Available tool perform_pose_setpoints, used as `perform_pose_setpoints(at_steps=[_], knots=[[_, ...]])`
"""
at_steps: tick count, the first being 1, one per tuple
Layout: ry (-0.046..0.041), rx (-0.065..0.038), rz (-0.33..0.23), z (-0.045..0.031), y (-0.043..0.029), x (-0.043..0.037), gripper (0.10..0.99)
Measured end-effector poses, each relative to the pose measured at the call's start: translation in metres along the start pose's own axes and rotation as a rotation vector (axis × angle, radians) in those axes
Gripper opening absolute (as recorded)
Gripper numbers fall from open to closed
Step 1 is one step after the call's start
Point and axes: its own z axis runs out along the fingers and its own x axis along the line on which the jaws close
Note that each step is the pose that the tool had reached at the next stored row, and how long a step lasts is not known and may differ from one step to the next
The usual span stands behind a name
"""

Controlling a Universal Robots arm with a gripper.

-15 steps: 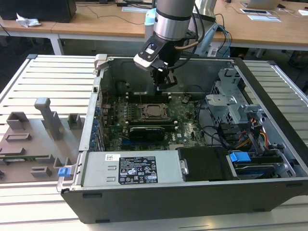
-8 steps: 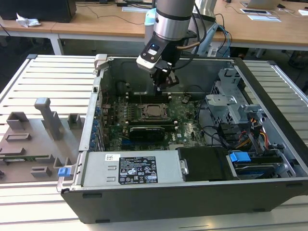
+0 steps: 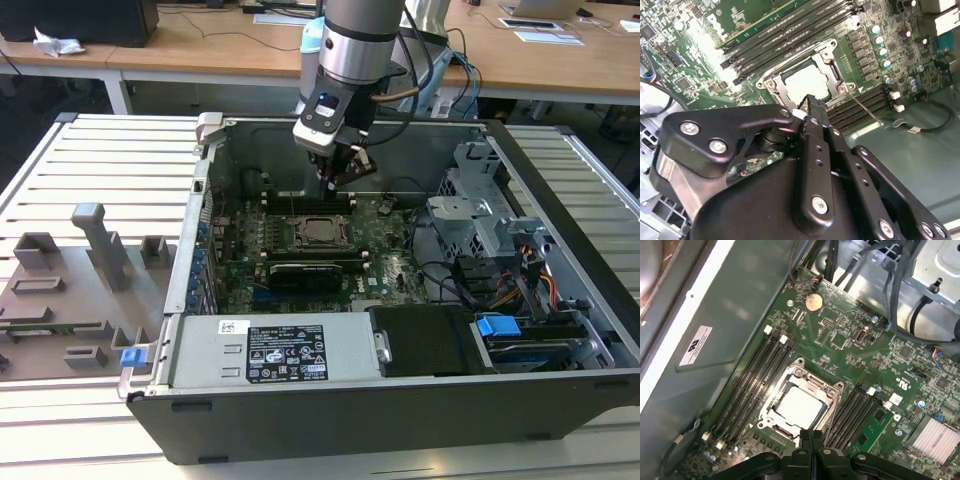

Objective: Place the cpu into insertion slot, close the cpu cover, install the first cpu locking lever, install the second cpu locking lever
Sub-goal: 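Install the first cpu locking lever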

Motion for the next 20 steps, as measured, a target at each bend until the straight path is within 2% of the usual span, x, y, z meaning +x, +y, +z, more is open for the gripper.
perform_pose_setpoints(at_steps=[6,20], knots=[[-0.0039,0.002,-0.06,0.0,0.0,0.0,0.106],[-0.0185,0.009,-0.282,0.0,0.0,0.0,0.106]])
